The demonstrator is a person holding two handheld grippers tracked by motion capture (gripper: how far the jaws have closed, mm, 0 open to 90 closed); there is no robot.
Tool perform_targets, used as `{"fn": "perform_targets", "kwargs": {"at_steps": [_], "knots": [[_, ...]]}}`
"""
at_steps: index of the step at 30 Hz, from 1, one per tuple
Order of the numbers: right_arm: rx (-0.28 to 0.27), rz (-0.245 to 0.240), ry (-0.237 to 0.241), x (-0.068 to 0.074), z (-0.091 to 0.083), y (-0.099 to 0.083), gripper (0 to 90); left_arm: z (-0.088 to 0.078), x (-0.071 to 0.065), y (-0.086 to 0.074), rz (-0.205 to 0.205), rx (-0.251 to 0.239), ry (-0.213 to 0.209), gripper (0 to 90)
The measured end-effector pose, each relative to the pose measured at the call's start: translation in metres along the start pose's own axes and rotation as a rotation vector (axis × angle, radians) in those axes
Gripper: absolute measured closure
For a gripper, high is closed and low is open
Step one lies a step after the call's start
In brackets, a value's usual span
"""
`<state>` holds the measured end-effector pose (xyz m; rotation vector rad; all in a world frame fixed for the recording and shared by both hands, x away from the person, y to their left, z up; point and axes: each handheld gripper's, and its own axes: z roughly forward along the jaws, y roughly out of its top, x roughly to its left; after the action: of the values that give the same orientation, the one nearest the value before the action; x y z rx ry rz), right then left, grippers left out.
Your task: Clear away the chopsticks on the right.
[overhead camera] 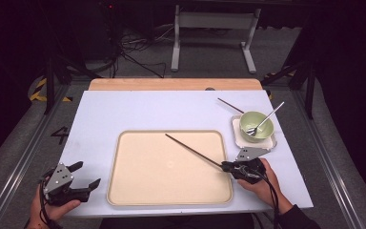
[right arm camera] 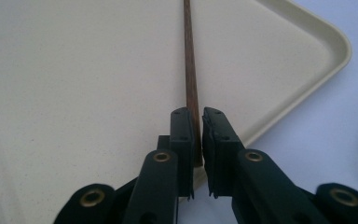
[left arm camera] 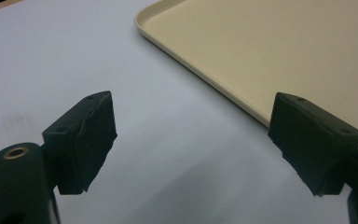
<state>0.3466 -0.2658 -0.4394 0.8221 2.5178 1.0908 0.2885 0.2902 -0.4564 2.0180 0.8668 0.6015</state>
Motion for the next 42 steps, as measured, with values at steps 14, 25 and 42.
{"fn": "perform_targets", "kwargs": {"at_steps": [14, 25, 42], "knots": [[-0.100, -0.027, -0.044, -0.005, -0.033, 0.009, 75.6, 0.000, 0.001, 0.000, 0.000, 0.004, 0.001, 16.0], [-0.241, -0.020, -0.141, -0.019, -0.086, 0.016, 66.8, 0.000, 0.001, -0.001, -0.003, 0.001, -0.001, 16.0], [-0.295, 0.140, -0.405, -0.076, -0.140, -0.013, 51.6, 0.001, 0.001, 0.000, -0.004, -0.004, -0.013, 15.9]]}}
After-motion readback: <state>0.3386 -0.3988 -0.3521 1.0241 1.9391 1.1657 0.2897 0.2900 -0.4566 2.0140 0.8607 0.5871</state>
